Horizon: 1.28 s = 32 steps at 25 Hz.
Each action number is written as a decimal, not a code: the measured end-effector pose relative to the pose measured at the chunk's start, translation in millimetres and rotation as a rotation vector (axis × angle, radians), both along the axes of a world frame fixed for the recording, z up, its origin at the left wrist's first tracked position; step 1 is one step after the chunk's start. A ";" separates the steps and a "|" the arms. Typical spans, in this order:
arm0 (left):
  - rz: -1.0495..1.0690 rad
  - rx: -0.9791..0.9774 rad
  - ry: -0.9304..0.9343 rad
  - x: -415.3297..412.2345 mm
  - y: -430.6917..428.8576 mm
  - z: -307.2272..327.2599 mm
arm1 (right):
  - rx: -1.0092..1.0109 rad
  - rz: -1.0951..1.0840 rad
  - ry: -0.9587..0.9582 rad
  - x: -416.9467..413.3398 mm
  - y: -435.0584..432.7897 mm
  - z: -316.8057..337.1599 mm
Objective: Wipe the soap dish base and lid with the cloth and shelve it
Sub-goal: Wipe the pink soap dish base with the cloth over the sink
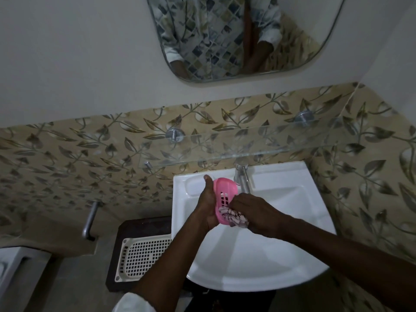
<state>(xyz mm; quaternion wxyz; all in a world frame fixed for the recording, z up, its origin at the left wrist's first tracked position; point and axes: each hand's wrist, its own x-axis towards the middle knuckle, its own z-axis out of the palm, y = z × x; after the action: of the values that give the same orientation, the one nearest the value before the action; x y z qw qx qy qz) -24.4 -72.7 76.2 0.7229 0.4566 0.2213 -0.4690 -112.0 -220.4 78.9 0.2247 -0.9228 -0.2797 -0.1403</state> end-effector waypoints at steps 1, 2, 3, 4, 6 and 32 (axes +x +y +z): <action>0.081 0.059 -0.062 -6.9 -1.9 -4.7 | 0.202 -0.122 0.171 -5.9 8.9 0.0; 0.143 0.108 -0.157 -13.9 -2.9 -10.1 | 0.472 -0.243 0.404 -8.2 17.9 2.7; 0.149 0.186 -0.292 -21.5 -3.3 -16.1 | 0.756 -0.349 0.620 -6.8 26.4 7.2; 0.137 0.224 -0.429 -29.9 -5.3 -19.3 | 1.015 -0.425 0.774 -3.4 31.9 12.9; 0.157 0.164 -0.672 -45.4 -9.6 -24.6 | 1.293 -0.494 0.894 11.8 32.9 24.0; 0.266 0.035 -0.773 -28.2 -18.7 -9.7 | 1.282 -0.528 0.776 45.9 29.4 43.6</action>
<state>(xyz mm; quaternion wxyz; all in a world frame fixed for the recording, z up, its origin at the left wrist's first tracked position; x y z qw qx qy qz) -52.6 -91.4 66.4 0.7992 0.5790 -0.0018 -0.1614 -66.1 -191.0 122.5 0.7528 -0.6325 0.1821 0.0091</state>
